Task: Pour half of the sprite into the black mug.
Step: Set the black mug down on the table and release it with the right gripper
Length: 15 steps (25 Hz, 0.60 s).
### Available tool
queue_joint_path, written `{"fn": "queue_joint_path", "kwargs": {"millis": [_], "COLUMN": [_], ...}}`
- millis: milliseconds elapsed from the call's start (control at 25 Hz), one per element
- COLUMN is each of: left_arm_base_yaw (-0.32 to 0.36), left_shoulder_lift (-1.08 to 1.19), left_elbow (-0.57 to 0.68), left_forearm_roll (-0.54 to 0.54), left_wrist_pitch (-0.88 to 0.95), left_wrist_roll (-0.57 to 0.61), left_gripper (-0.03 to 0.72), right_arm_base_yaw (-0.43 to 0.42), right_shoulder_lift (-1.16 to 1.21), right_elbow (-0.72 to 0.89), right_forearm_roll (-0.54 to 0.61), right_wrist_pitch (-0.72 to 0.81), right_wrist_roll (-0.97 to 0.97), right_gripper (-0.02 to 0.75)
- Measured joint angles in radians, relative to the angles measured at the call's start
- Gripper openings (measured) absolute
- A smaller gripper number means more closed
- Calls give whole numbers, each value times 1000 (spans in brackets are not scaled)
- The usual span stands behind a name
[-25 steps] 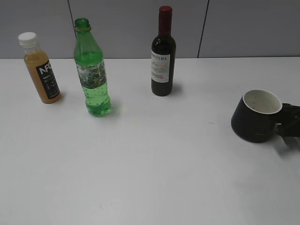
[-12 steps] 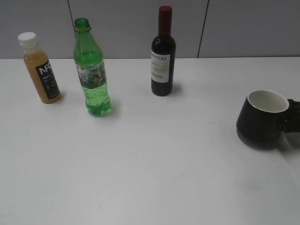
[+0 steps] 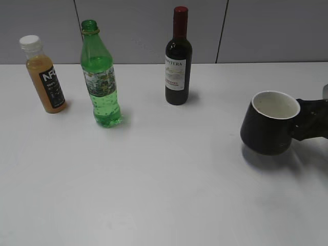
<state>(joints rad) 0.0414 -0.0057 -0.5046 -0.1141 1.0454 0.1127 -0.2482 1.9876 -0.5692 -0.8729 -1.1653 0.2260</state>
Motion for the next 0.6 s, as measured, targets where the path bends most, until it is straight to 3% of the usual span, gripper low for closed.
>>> {"fn": "queue_joint_path", "kwargs": {"millis": [400,600], "left_arm_base_yaw": [0,0], "left_shoulder_lift": [0,0], "left_elbow": [0,0], "left_forearm_roll": [0,0], "left_wrist_pitch": [0,0], "left_wrist_roll": [0,0], "left_gripper": [521,521], "right_arm_base_yaw": [279,420], "right_shoulder_lift": [-4,-4], "right_elbow": [2,3], "right_forearm_roll": [135,261], "right_wrist_pitch": [0,0], "right_wrist_roll": [2,-19], "right_gripper": [50,50]}}
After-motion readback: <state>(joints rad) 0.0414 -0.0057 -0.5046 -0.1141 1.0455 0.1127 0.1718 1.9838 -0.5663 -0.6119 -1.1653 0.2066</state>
